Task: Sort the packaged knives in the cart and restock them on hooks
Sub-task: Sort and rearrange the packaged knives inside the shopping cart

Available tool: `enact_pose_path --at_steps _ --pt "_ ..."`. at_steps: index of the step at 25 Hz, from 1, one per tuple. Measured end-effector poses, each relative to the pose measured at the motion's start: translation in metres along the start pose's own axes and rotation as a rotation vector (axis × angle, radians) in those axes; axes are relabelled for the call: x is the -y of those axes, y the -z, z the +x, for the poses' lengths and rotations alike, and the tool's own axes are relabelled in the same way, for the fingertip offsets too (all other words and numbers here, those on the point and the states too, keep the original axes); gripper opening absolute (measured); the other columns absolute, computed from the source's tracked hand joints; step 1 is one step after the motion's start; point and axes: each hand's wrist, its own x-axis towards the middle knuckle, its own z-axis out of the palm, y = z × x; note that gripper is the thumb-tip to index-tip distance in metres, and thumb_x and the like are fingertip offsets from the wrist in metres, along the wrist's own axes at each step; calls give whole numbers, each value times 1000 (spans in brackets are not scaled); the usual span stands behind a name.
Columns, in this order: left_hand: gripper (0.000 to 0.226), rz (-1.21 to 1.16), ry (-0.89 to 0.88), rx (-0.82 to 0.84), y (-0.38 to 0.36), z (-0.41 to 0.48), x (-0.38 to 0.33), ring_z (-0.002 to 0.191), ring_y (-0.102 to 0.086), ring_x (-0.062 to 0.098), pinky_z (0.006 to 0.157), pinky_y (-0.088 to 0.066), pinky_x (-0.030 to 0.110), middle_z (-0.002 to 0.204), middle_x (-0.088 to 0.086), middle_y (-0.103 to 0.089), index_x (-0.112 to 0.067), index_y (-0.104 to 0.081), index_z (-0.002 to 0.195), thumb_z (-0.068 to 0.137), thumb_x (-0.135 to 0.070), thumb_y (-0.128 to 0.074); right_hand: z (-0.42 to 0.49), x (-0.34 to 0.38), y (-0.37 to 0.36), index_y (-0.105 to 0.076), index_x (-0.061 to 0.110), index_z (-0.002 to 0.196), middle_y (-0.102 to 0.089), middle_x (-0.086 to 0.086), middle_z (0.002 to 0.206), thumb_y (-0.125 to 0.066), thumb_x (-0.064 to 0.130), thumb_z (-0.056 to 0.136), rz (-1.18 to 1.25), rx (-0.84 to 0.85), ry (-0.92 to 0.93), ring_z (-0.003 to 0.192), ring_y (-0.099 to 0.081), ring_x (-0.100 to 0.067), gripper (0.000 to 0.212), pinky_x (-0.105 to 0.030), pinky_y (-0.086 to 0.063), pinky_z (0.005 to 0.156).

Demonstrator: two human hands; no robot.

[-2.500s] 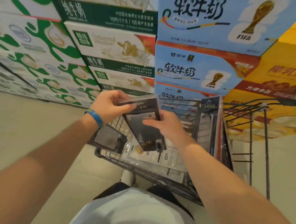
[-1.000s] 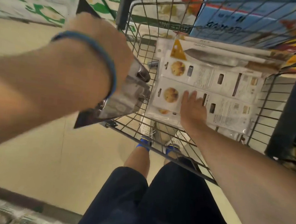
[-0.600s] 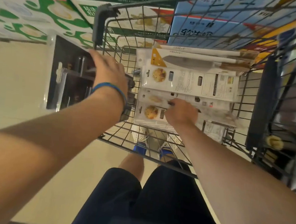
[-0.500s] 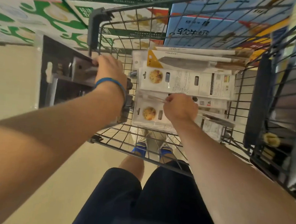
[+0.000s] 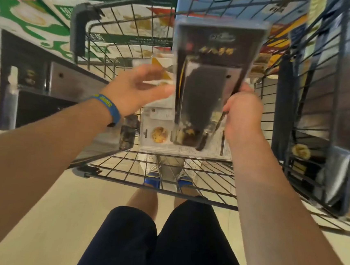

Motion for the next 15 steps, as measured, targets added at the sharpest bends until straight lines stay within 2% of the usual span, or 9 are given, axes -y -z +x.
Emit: enact_pose_path --at_steps 2,4,6,8,9,10,12,14,15 --pt "59 -52 16 -15 -2 4 -5 107 -64 -2 96 -50 28 118 -20 -67 -43 -63 116 67 -75 -64 -1 -2 -3 -64 12 80 -71 -12 90 -35 -22 60 352 22 -119 86 -60 -28 50 -27 -54 80" --pt "45 -3 93 3 -1 7 -4 106 -64 0 99 -48 34 113 -20 -69 -45 -66 107 77 -77 -53 -3 -9 -8 -57 9 76 -62 -13 89 -39 -20 60 544 5 -261 92 -56 -31 38 -35 -50 95" --pt "30 -3 191 14 1 8 0 103 -66 4 99 -48 34 109 -15 -71 -37 -68 103 91 -60 -52 -4 -17 -11 -52 5 70 -54 -11 82 -41 -16 76 540 -52 -403 87 -57 -28 25 -34 -52 96" --pt "24 37 232 49 0 5 3 101 -68 8 90 -51 27 110 -11 -71 -32 -67 110 98 -44 -51 -4 -21 -11 -50 4 65 -49 -8 72 -40 -11 88 536 -114 -457 70 -54 -23 29 -28 -54 86" --pt "28 39 237 61 -3 5 4 99 -68 9 85 -52 24 111 -11 -70 -29 -66 115 100 -43 -48 -5 -20 -12 -48 6 63 -49 -7 67 -39 -13 82 520 -150 -417 63 -52 -21 29 -25 -53 83" --pt "31 25 231 33 -5 4 2 97 -68 10 82 -52 25 108 -11 -70 -27 -65 116 101 -44 -45 -7 -17 -13 -45 8 60 -50 -5 60 -38 -14 70 499 -157 -342 54 -51 -18 25 -19 -51 72" --pt "35 -32 216 -82 -2 4 -9 90 -69 12 84 -53 33 97 -11 -72 -29 -67 101 102 -48 -37 -10 -6 -16 -45 12 53 -48 5 40 -40 -5 52 351 -138 -121 34 -46 -9 18 -11 -39 43" --pt "34 -113 204 -187 10 6 -21 90 -70 20 92 -53 44 94 -2 -73 -24 -66 96 99 -47 -41 -8 8 -19 -61 15 53 -52 12 37 -43 3 63 8 -59 121 33 -47 0 23 -12 -34 36" --pt "34 -80 176 -195 16 8 -26 97 -69 27 96 -52 48 103 9 -72 -19 -65 105 93 -45 -47 -8 10 -24 -69 21 56 -57 16 42 -47 6 69 -211 44 226 39 -51 4 29 -12 -37 40"
